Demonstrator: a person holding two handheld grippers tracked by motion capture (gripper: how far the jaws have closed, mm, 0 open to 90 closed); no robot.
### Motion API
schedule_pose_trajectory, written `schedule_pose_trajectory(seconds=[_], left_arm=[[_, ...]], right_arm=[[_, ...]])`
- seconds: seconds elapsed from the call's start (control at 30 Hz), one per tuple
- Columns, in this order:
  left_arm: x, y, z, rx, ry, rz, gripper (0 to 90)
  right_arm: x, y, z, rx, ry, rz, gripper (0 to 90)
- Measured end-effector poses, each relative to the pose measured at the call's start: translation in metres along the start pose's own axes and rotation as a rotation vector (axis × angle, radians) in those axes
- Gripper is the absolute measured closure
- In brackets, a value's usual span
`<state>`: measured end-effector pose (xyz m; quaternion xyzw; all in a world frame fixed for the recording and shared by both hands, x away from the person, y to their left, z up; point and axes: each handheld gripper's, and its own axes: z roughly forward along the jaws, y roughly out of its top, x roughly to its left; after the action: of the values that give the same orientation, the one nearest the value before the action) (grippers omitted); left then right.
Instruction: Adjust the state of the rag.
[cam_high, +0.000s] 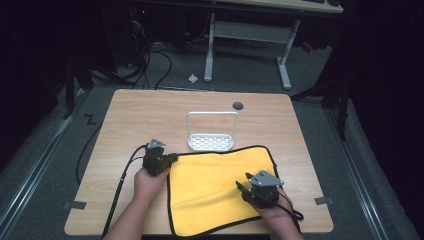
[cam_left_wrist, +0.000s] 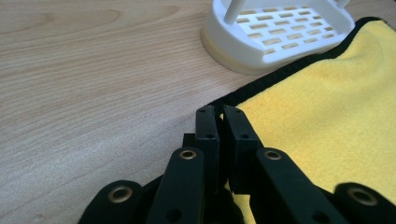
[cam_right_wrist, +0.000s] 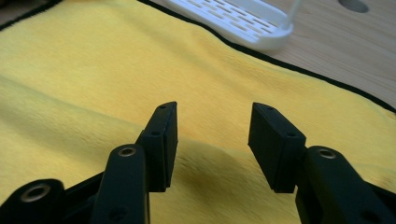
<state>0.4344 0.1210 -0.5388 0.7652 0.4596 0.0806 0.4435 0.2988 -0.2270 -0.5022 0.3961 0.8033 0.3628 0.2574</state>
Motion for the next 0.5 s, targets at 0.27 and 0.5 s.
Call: schedule_pose_trajectory(seconds=[0.27,0.5], left_arm=[[0.002,-0.004,-0.006,-0.07,-0.013,-0.026,85.0],[0.004,-0.004,-0.006,-0.071,-0.008,-0.043,84.8]], right_arm=[[0.041,0.016,0.02,-0.001,0.099,-0.038,49.6],[0.091,0.028,0.037,0.015,0.211,-0.104,48.8]])
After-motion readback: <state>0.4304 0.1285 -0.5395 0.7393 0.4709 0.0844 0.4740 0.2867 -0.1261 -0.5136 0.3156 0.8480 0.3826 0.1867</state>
